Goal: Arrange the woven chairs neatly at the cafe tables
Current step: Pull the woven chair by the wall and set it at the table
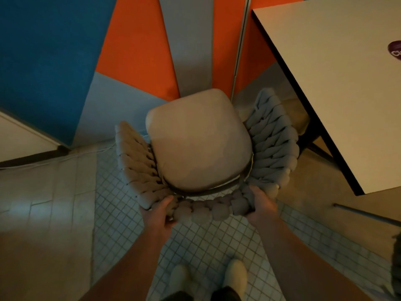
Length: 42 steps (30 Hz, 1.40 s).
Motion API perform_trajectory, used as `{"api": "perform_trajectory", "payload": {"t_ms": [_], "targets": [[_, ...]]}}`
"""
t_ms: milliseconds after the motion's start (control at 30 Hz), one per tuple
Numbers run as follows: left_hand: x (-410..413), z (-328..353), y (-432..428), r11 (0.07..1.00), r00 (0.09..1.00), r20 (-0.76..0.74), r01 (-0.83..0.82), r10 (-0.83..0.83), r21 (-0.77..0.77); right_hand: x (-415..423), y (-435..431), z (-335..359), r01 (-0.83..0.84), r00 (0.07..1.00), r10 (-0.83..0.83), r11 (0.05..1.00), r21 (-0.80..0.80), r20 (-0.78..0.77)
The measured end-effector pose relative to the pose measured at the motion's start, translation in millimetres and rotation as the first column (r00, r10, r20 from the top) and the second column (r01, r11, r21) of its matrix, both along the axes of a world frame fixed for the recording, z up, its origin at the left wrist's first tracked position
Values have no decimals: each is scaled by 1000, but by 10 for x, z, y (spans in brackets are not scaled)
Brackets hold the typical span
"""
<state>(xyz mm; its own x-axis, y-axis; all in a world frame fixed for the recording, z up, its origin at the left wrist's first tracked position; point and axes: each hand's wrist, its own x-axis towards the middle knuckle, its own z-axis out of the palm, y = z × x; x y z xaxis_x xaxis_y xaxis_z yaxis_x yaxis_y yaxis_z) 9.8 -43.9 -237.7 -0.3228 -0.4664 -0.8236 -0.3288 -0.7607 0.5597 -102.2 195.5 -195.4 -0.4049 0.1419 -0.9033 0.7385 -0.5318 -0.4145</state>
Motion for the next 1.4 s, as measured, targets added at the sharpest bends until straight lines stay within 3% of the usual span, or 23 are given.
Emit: {"api": "perform_trajectory", "payload": {"t_ms": [200,567,900,1133,1400], "targets": [[-46,361,124,996,996,-57,75,-73,47,-41,-7,-48,56,998,-56,997,49,-1],[-18,400,-132,994,991,-99,82,-88,-69,181,-206,-74,134,991,-135,988,72,7],[-152,407,-733,934,928,-122,338,-351,-112,634,-604,-99,330,944,-328,942,56,-40],[-380,179,-1231,855,855,-33,516,-518,-56,902,-979,-172,493,869,-491,870,19,-60],[-479,88,-1466,805,804,-43,592,-593,-34,996,-1212,63,500,864,-497,866,14,-81]]}}
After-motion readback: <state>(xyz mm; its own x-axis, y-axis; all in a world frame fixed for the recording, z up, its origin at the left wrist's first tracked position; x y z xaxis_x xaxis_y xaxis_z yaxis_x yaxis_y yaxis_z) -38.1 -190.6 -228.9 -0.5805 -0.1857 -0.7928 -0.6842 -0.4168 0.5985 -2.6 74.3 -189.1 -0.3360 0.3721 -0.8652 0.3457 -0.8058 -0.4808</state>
